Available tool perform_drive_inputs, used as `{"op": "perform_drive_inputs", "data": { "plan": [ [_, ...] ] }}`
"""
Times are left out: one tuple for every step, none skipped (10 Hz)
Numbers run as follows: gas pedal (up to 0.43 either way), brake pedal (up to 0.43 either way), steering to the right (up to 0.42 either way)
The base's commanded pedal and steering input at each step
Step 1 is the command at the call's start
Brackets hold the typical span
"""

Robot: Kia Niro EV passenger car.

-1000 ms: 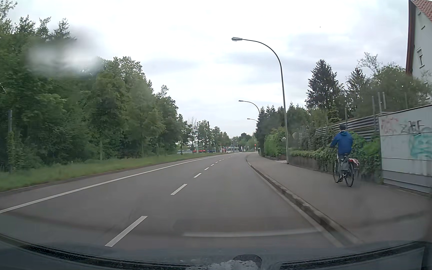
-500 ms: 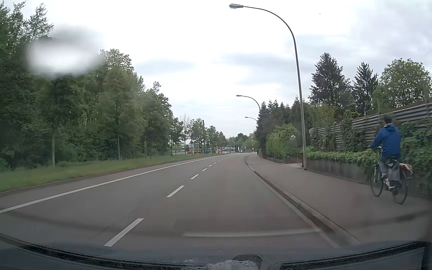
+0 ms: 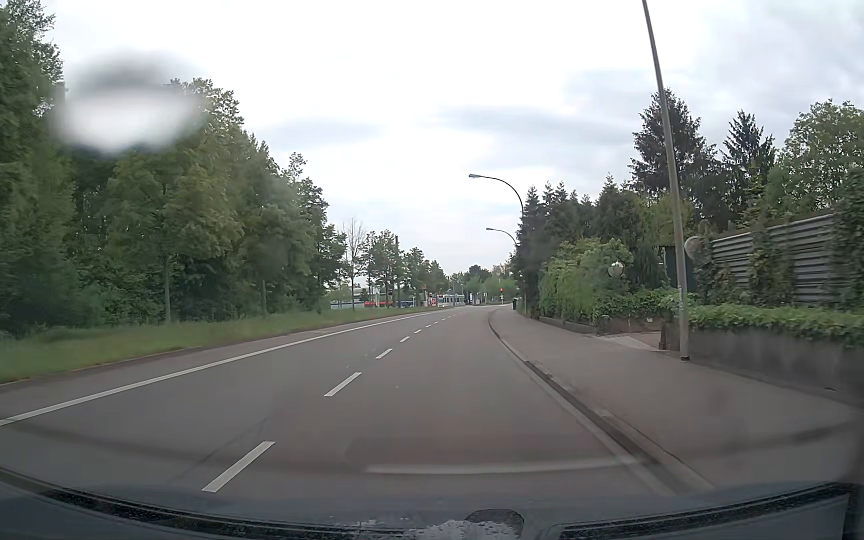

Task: Follow the waypoints while adhering to traffic rules and regulations

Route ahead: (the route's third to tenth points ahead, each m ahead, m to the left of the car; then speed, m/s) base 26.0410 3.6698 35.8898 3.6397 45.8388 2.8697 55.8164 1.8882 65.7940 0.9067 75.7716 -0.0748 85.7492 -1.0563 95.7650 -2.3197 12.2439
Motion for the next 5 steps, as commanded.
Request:
{"op": "perform_drive_inputs", "data": {
  "plan": [
    [0.059,0.000,0.003],
    [0.059,0.000,0.000],
    [0.059,0.000,-0.002],
    [0.059,0.000,-0.001],
    [0.059,0.000,0.000]
  ]
}}
